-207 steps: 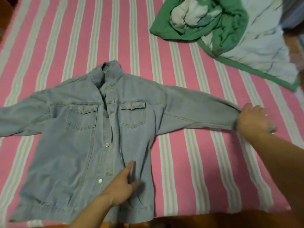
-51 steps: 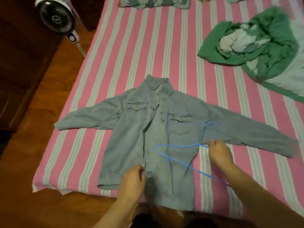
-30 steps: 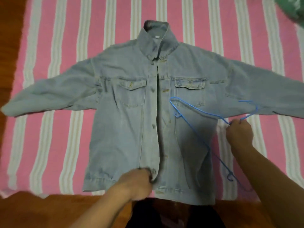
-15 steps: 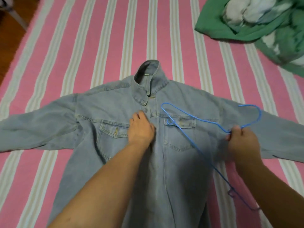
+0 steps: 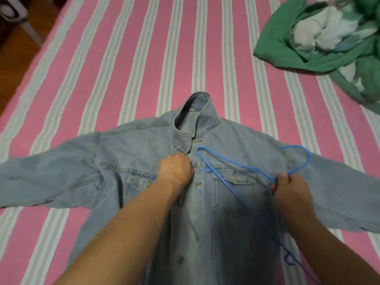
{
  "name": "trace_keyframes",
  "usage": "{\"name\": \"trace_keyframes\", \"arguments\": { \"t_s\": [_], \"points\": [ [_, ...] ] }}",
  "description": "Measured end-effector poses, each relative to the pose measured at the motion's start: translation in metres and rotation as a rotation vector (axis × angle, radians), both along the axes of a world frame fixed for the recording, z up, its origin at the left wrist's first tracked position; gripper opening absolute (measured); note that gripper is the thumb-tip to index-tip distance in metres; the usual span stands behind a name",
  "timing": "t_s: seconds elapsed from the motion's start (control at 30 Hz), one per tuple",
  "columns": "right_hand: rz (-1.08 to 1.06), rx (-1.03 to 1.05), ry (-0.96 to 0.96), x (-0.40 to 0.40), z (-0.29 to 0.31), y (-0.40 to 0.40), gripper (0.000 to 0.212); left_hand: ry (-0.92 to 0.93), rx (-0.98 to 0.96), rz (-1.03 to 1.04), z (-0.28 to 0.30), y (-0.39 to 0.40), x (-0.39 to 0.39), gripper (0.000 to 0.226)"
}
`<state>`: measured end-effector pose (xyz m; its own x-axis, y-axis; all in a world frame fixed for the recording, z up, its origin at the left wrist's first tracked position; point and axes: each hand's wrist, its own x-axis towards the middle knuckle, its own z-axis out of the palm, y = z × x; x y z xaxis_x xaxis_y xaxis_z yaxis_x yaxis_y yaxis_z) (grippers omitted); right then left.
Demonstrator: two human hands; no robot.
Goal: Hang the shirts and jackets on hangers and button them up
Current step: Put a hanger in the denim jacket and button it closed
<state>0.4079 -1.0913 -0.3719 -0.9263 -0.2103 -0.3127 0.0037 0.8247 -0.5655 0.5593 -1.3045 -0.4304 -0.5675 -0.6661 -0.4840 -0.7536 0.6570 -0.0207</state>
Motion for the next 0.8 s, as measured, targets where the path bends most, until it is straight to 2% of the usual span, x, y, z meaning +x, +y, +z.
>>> {"name": "trace_keyframes", "arguments": {
  "t_s": [0.1,0.17,0.23,0.3,0.37,0.43,0.5,0.57,0.63,0.7,0.73,0.8],
  "points": [
    [0.021,0.055,-0.016,0.001,-0.005,-0.012,0.035,0.031,0.107,0.077,-0.002,-0.019,-0.005,0.031],
    [0.015,0.084,0.008,0.000,0.001,-0.015,0.036,0.127,0.183,0.294,0.006,-0.030,0.001,0.034],
    [0.008,0.090,0.080,-0.001,0.016,-0.012,0.036,0.338,0.298,0.609,0.017,-0.041,0.020,0.039],
    [0.018,0.063,0.135,-0.002,0.035,-0.011,0.036,0.674,0.427,0.926,0.036,-0.047,0.049,0.035],
    [0.085,0.057,0.122,-0.001,0.045,-0.020,0.033,0.933,0.462,1.107,0.055,-0.050,0.074,0.024],
    [0.211,0.090,0.078,0.007,0.047,-0.042,0.029,1.056,0.364,1.001,0.074,-0.049,0.088,0.022],
    [0.271,0.063,0.002,0.016,0.042,-0.080,0.030,1.059,0.217,0.771,0.090,-0.048,0.088,0.024],
    [0.329,0.064,-0.088,0.018,0.030,-0.127,0.032,1.008,0.183,0.519,0.100,-0.036,0.085,0.024],
    [0.370,0.073,-0.199,0.019,0.018,-0.174,0.034,0.877,0.219,0.234,0.105,-0.017,0.087,0.029],
    [0.367,0.007,-0.338,0.024,0.010,-0.209,0.033,0.666,0.222,-0.078,0.103,-0.005,0.096,0.046],
    [0.370,-0.037,-0.412,0.027,0.004,-0.221,0.030,0.557,0.252,-0.150,0.098,-0.008,0.104,0.053],
    [0.352,-0.119,-0.471,0.034,-0.004,-0.234,0.027,0.495,0.331,-0.048,0.093,-0.030,0.117,0.052]
  ]
}}
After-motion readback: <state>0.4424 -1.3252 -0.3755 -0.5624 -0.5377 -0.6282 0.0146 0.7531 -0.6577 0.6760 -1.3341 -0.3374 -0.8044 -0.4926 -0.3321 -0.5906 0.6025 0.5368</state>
